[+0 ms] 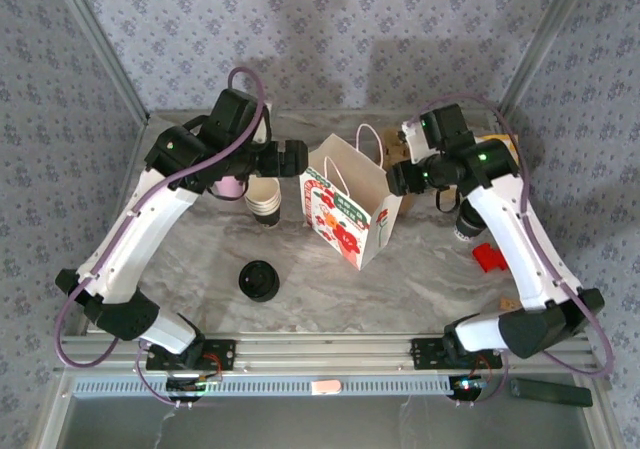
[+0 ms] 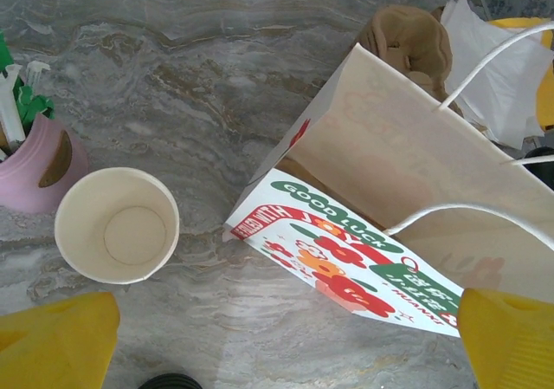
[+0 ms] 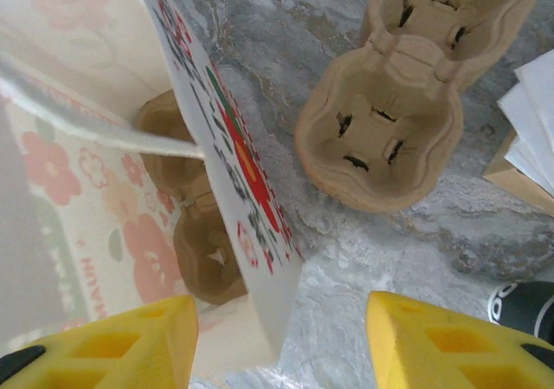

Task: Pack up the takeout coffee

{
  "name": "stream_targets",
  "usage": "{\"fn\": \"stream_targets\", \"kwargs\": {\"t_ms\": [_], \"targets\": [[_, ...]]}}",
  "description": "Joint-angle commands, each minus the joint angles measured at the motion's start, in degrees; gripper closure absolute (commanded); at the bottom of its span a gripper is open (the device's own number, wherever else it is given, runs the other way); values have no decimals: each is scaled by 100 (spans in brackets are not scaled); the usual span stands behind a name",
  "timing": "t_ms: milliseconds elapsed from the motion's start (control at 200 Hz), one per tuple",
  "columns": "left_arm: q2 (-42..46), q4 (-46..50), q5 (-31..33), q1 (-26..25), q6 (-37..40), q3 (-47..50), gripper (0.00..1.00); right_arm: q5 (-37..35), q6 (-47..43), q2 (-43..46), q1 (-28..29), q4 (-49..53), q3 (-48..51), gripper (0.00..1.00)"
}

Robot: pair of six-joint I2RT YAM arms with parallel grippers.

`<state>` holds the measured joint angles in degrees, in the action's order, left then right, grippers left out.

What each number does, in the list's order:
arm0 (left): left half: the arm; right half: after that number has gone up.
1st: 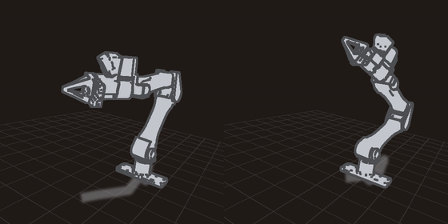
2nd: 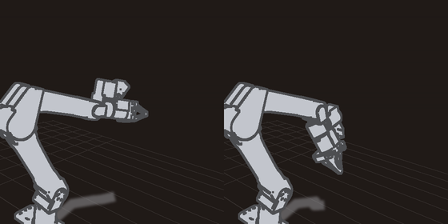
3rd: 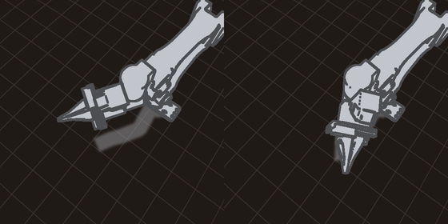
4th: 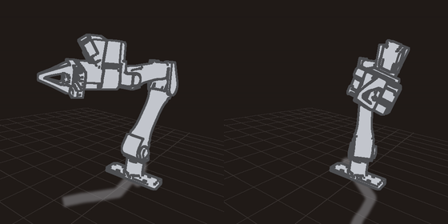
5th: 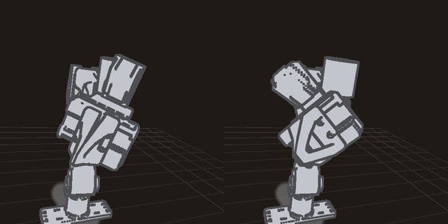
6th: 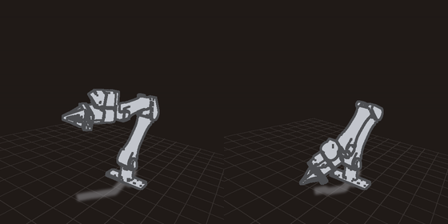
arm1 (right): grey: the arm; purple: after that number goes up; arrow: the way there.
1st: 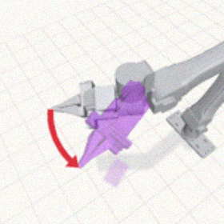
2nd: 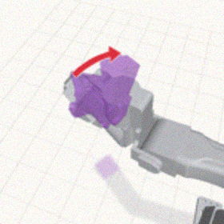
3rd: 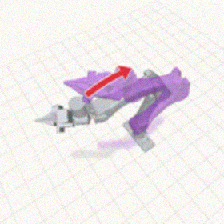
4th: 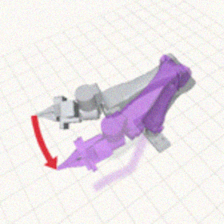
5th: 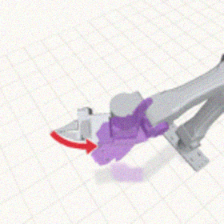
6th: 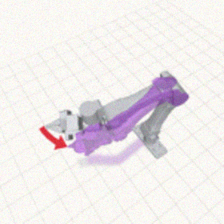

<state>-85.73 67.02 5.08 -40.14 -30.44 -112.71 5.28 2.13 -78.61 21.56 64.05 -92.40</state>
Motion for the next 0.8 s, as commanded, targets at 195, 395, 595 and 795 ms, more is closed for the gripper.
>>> {"fn": "stream_targets", "kwargs": {"t_ms": [195,395,595,795], "targets": [[79,-93,-181,68,90,39,0,447,-330,-358,-64,-421,-75,47],[117,-187,-117,87,141,38,0,399,45,-56,-90,70,-779,43],[283,-460,150,81,339,316,0,-504,1374,148,-574,1274,-1322,39],[471,-881,264,87,529,820,0,-851,2619,-5,-2041,2210,-1397,35]]}}
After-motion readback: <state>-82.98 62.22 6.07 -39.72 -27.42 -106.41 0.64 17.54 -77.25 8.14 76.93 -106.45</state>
